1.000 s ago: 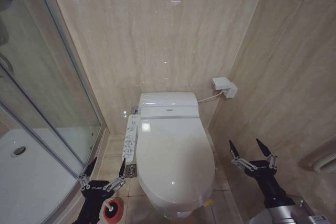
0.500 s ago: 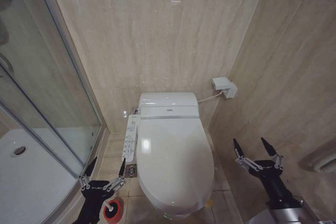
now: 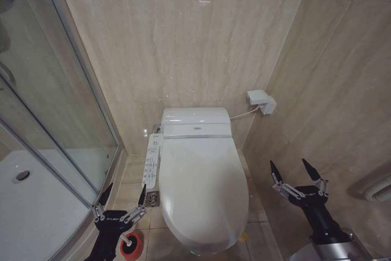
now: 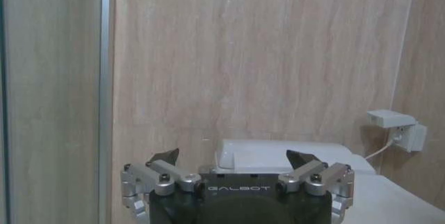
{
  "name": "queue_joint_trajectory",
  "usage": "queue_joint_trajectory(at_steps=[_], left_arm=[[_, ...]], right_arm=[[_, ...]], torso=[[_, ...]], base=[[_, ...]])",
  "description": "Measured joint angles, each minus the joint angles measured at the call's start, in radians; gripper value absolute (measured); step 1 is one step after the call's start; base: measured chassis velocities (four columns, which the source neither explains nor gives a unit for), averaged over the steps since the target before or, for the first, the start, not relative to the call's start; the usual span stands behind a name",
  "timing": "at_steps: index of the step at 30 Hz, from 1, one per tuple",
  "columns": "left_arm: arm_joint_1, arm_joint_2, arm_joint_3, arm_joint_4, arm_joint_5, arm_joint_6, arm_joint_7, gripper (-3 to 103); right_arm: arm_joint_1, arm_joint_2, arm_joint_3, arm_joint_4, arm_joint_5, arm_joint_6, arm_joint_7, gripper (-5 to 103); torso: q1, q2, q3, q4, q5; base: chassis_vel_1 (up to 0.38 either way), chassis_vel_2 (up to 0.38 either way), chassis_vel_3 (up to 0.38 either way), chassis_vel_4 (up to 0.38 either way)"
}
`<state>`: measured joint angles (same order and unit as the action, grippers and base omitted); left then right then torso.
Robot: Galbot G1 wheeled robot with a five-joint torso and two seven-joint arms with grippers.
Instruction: Open the toilet lid, clean the toilet bowl with a toilet brush, close the toilet lid, and flush.
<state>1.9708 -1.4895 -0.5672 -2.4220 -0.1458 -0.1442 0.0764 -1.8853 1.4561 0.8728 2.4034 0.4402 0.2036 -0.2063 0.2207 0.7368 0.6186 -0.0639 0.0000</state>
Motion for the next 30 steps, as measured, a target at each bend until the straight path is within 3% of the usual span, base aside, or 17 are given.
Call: queue_joint_trajectory(at_steps=[30], left_arm=[[0.0, 0.0, 0.0, 0.0, 0.0, 0.0, 0.0, 100]], right_arm=[[0.001, 0.0, 0.0, -0.002, 0.001, 0.0, 0.0, 100]], torso=[[0.0, 0.0, 0.0, 0.0, 0.0]], base=[[0.0, 0.0, 0.0, 0.0]])
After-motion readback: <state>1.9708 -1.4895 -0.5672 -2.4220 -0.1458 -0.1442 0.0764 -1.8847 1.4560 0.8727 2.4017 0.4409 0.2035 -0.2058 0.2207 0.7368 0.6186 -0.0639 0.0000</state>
